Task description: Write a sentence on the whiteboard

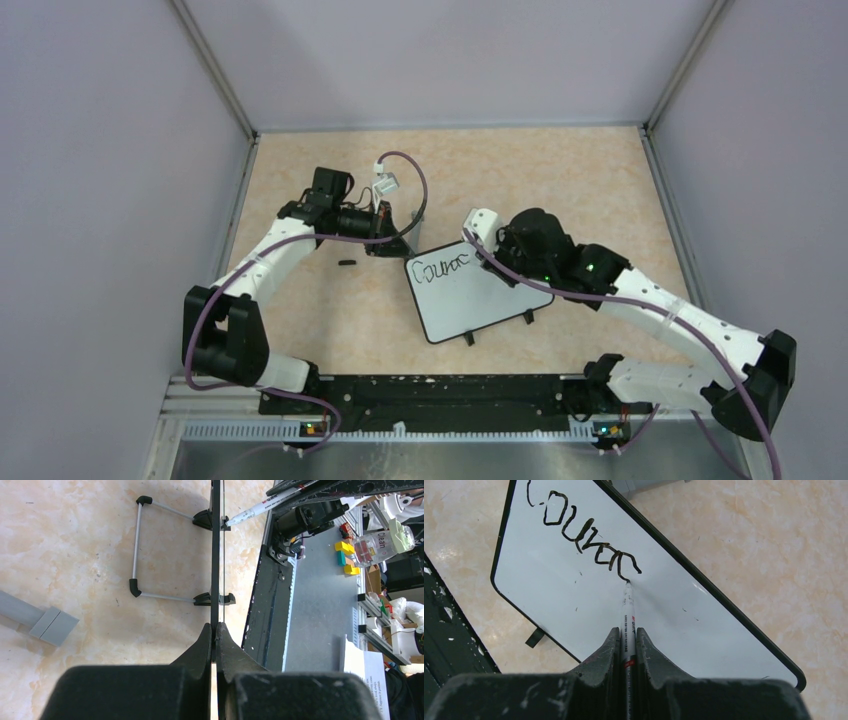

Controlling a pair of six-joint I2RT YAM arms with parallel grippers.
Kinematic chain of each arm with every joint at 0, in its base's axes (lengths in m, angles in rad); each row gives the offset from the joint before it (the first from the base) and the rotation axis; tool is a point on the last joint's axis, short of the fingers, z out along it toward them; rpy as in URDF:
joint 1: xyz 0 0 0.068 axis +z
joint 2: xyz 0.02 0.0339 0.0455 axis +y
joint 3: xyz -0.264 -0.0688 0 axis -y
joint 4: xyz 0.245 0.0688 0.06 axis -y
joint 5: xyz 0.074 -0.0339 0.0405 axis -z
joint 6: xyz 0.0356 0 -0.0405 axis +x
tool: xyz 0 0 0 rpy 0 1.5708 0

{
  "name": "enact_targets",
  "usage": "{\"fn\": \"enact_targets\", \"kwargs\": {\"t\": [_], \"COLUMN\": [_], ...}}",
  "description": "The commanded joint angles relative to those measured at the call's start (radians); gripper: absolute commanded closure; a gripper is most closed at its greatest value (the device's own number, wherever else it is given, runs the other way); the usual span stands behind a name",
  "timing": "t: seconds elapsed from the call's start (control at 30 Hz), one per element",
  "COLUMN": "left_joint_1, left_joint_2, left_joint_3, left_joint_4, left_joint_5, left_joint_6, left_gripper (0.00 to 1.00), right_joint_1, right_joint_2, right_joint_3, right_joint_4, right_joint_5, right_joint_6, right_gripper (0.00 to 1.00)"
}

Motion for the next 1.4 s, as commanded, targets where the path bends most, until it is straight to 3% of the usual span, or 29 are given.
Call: {"fn": "enact_targets", "kwargs": {"t": [0.0,0.57,1.37], "left_joint_1": [-0.01,-0.009,-0.01], "left_joint_2": [-0.024,-0.023,-0.018], "left_joint_3": [-0.025,-0.026,-0.027], "left_joint_4": [-0.021,-0.021,-0.02], "left_joint_5": [0.01,0.01,0.007], "left_joint_6": [0.008,0.01,0.012], "left_gripper": [1.0,1.0,1.0], "right_joint_1": [-0.013,-0.013,-0.012], "right_joint_2": [-0.026,0.004,0.008], "right_joint_3": [0.036,0.078,-0.03], "right_joint_4": [0.034,0.059,-0.006], "right_joint_5": [0.056,0.043,-0.077], "right_joint_6": [-0.006,-0.007,-0.028], "right_gripper": [1.0,1.0,1.0]}}
